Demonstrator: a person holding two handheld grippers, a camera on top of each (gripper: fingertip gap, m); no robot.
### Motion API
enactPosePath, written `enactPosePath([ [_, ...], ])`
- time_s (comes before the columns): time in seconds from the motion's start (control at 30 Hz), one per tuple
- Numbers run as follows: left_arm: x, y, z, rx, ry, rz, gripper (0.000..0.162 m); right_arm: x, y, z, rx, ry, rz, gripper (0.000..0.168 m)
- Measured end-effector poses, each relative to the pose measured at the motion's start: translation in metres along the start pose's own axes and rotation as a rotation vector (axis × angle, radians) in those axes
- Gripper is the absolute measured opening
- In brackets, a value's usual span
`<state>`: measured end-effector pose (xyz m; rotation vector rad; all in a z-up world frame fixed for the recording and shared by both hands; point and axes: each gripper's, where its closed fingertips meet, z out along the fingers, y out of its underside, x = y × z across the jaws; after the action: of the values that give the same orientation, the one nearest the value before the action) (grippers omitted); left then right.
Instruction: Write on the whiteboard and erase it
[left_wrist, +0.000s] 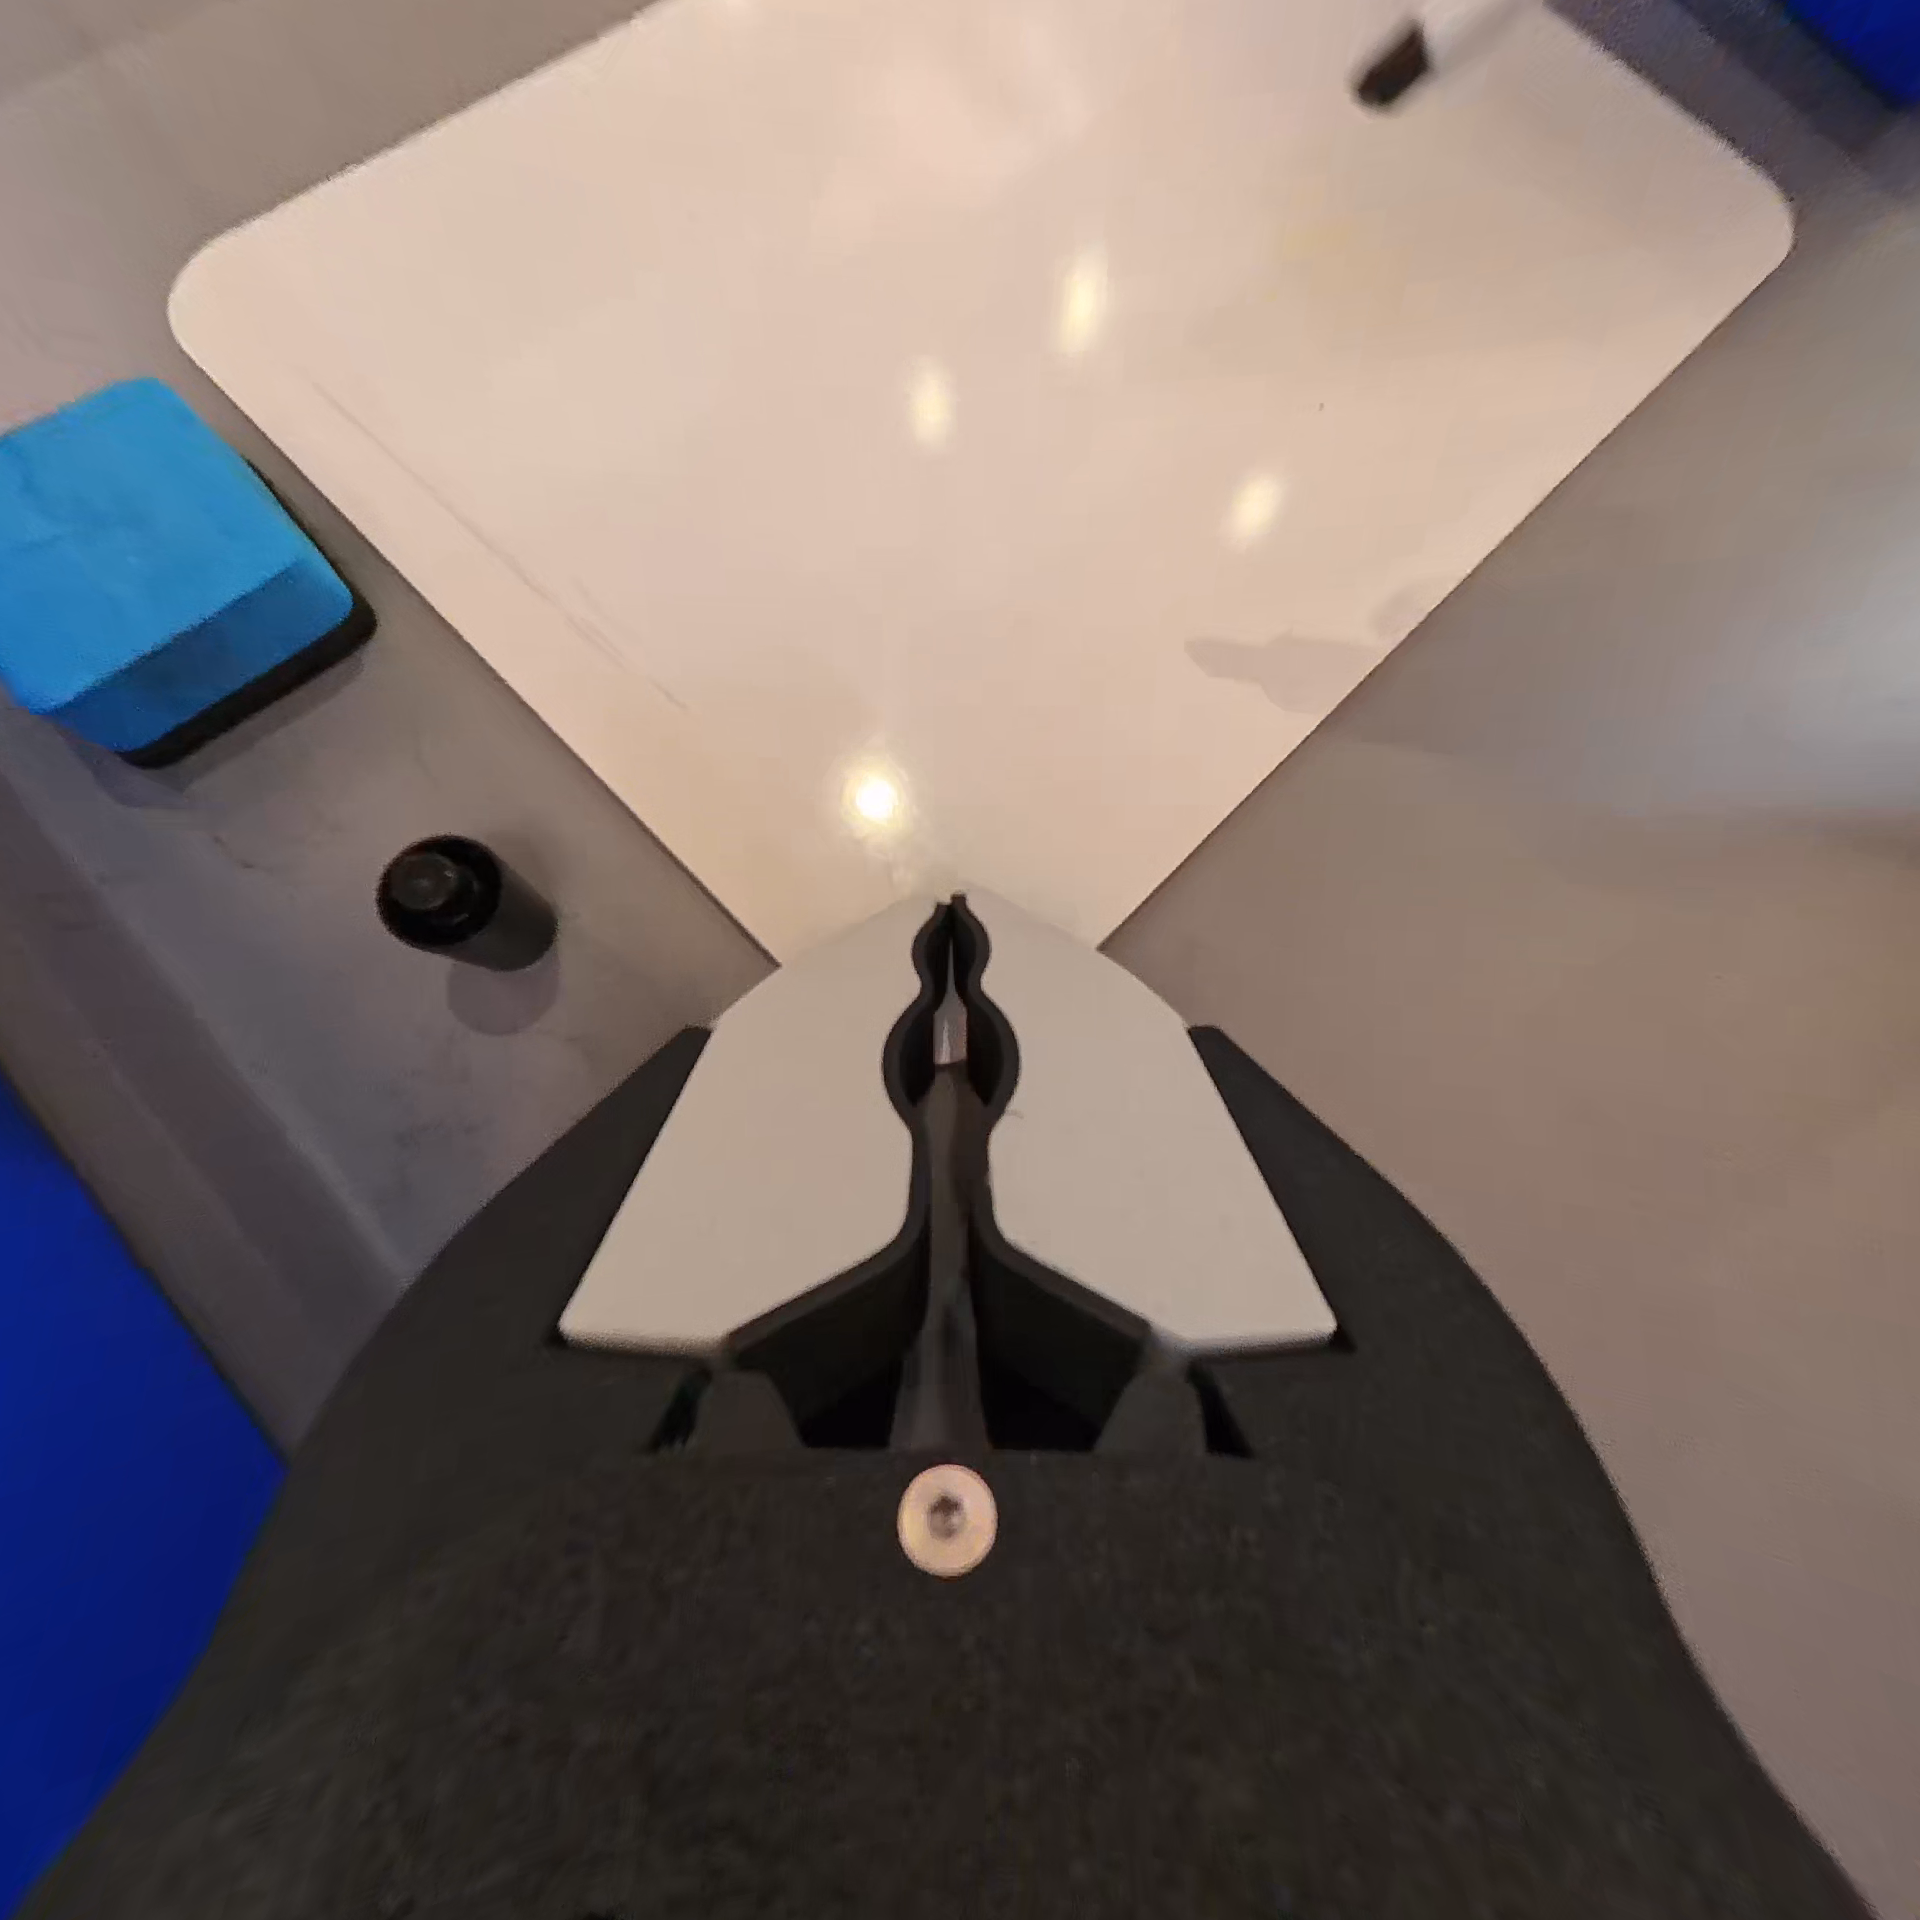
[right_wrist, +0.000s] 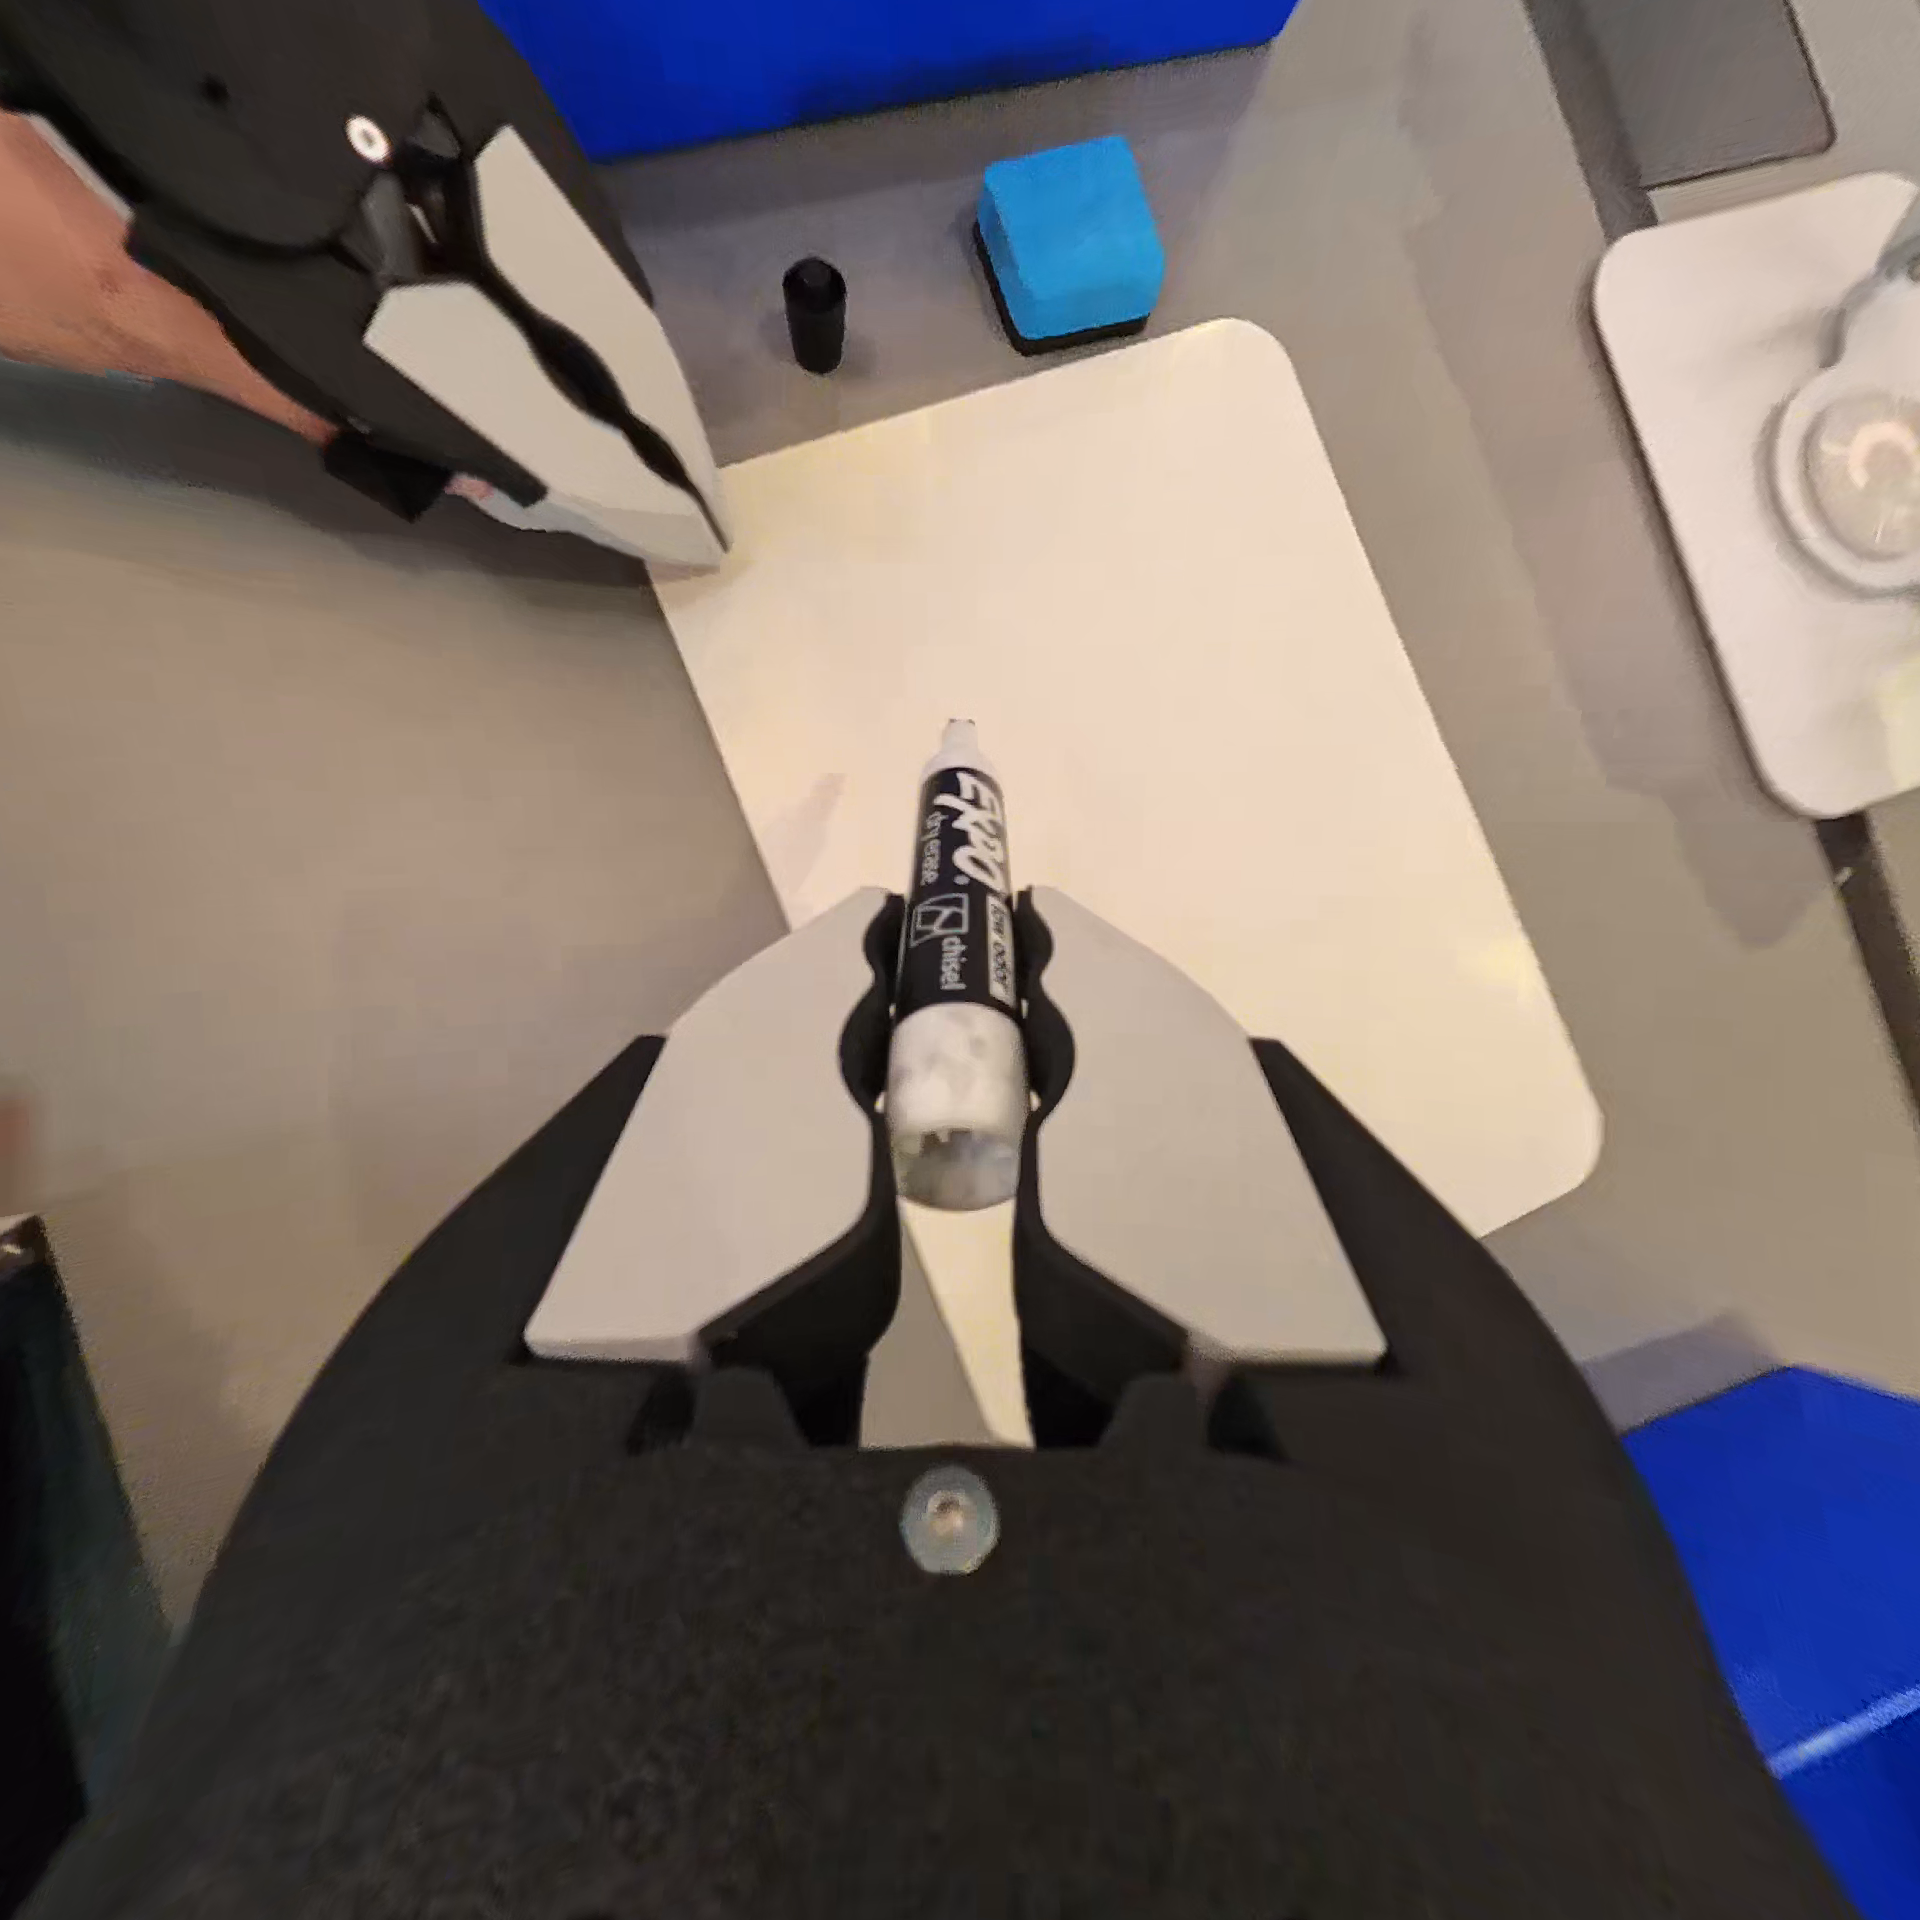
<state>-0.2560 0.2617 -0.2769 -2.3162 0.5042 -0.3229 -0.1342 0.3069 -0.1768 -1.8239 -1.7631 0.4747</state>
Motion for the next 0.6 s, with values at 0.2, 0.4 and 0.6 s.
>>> enactPosePath([
  [0.2,0.0,0.002,0.001,0.001,0.005,-0.01,0.0,0.012,-0.047,0.043,-0.225,-0.127,-0.193,0.02],
  [0.4,0.0,0.002,0.001,0.006,-0.031,0.031,0.0,0.009,-0.061,0.098,-0.483,-0.222,-0.336,0.02],
  [0.6,0.0,0.002,0.001,0.009,-0.016,0.018,0.0,-0.001,-0.07,0.11,-0.537,-0.256,-0.368,0.02],
])
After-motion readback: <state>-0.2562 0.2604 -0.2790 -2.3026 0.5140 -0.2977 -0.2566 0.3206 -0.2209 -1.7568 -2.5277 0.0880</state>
